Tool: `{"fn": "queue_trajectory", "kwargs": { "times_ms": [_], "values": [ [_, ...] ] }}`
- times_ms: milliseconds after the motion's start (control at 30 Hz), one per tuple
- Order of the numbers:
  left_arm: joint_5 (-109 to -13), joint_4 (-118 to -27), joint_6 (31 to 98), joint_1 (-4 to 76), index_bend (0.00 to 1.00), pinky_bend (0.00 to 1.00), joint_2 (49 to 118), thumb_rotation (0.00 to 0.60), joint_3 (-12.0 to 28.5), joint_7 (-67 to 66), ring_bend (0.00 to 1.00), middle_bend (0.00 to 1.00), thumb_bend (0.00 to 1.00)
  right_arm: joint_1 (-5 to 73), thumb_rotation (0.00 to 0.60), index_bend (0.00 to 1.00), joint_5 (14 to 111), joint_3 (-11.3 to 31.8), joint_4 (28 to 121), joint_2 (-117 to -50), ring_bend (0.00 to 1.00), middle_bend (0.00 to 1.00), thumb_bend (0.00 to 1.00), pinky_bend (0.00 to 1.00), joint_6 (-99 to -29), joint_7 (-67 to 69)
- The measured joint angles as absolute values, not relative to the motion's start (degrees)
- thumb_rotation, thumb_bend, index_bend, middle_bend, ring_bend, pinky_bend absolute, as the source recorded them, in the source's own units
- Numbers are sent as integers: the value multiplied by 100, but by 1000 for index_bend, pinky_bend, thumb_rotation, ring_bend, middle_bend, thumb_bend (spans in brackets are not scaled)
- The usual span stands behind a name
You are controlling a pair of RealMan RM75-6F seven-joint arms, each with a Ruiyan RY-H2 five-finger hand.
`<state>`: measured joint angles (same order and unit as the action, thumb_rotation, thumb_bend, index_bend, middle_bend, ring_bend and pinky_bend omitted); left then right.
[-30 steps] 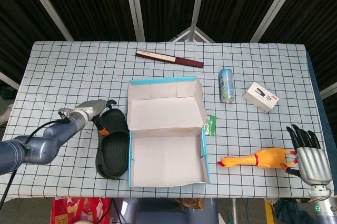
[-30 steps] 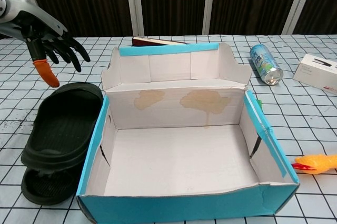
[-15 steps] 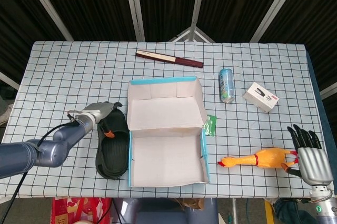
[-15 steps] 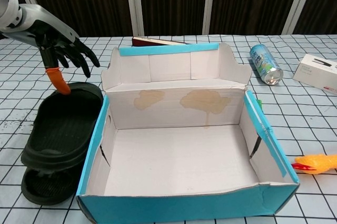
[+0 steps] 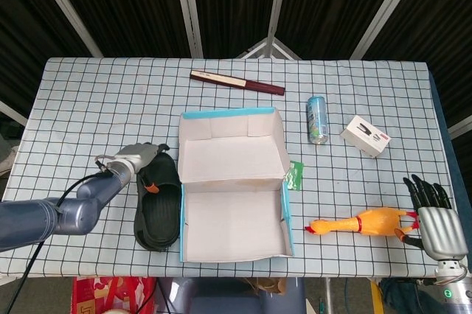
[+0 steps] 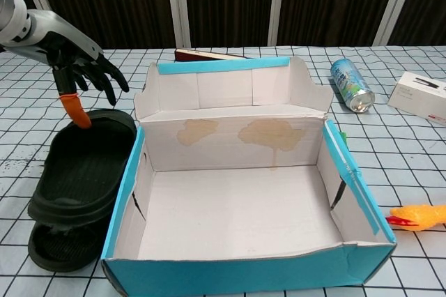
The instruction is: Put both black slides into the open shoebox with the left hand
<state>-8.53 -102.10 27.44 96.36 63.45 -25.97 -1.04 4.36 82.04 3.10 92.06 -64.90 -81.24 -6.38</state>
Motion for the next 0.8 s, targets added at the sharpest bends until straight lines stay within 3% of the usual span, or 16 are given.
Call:
{"fn": "queue_trajectory", "kwargs": {
  "times_ms": [333, 800],
  "values": [
    [-743, -10216, 2600, 9602, 100, 60, 6303, 600, -2425, -65, 0, 166, 128, 422, 600, 0, 8200, 317, 9208, -6480, 92, 52, 162, 67, -8149, -627],
    [-305, -10169, 2595, 9793, 57, 112, 6420, 600, -2577, -122, 0, 164, 131, 430, 600, 0, 8221, 300, 9215, -6489, 92, 52, 162, 67, -8125, -655]
  ]
}}
